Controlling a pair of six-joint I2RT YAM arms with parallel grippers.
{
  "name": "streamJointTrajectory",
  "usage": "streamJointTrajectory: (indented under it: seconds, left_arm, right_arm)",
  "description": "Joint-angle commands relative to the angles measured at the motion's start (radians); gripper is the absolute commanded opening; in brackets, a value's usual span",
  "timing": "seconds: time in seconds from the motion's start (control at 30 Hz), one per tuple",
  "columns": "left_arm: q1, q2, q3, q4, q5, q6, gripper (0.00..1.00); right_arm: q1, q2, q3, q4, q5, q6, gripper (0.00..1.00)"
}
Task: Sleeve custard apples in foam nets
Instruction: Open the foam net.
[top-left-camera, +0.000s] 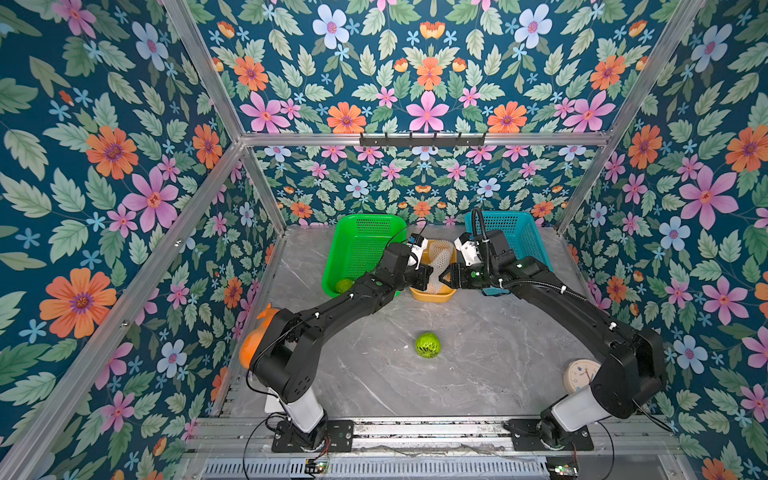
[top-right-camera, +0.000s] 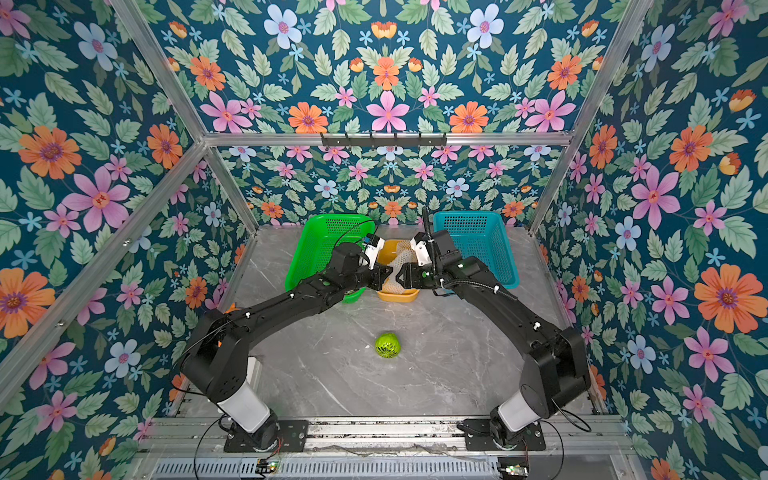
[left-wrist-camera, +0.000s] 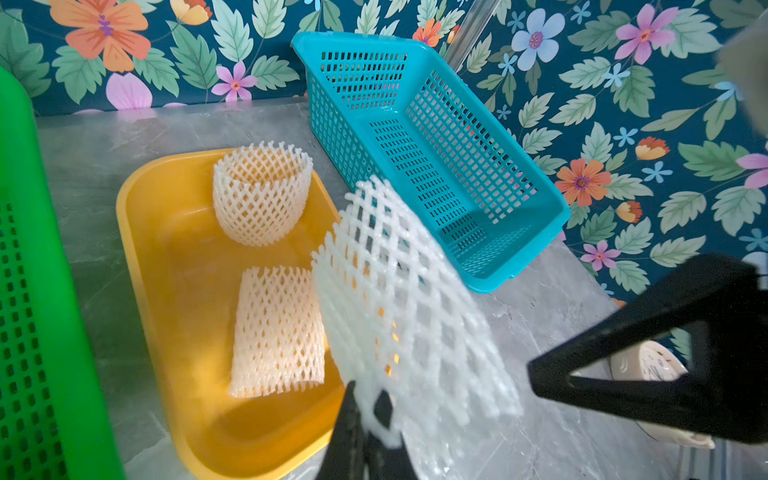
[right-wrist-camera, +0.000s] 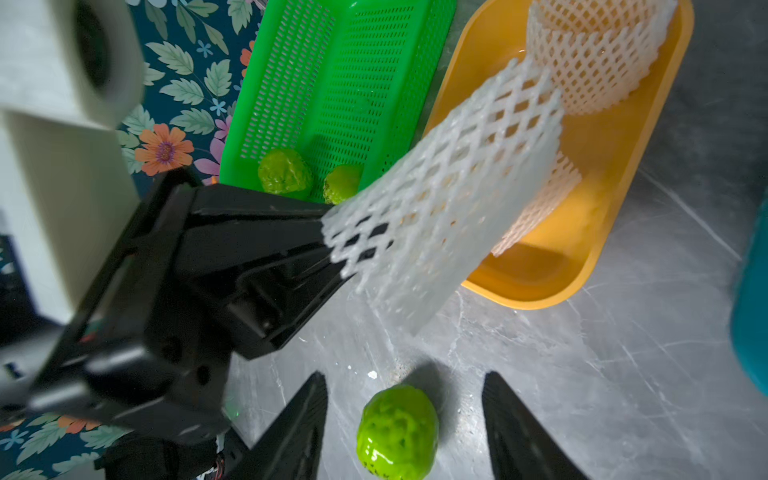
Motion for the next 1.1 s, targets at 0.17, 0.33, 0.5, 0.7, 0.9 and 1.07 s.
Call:
streamJointTrajectory:
  seconds: [0.17, 0.33, 0.5, 0.7, 0.9, 1.07]
  left_arm:
    - [0.000, -0.036, -0.027, 0.013, 0.047, -0.028, 0.00]
    - [-0.001, -0.041, -0.036, 0.004, 0.034, -0.022, 0.00]
    - [0.001, -0.033, -0.036, -0.031, -0.050, -0.007, 0.00]
    - [0.007, -0.058, -0.060, -0.041, -0.159, 0.024, 0.00]
    - [0.008, -0.054, -0.061, -0.051, -0.203, 0.049, 0.00]
    - [0.008, -0.048, -0.063, -0.062, -0.222, 0.052, 0.00]
  right_arm:
    - [0.006, 0.087, 0.054, 0.085, 0.036, -0.004, 0.54]
    - [0.006, 0.091, 0.061, 0.074, 0.090, 0.008, 0.25]
    - [0.007, 0.080, 0.049, 0.035, 0.135, -0.004, 0.00]
    - [0.007, 0.078, 0.037, -0.024, 0.184, -0.037, 0.00]
    - [0.006, 0.085, 0.043, -0.039, 0.204, -0.049, 0.00]
    - [0.005, 0.091, 0.059, -0.056, 0.207, -0.049, 0.00]
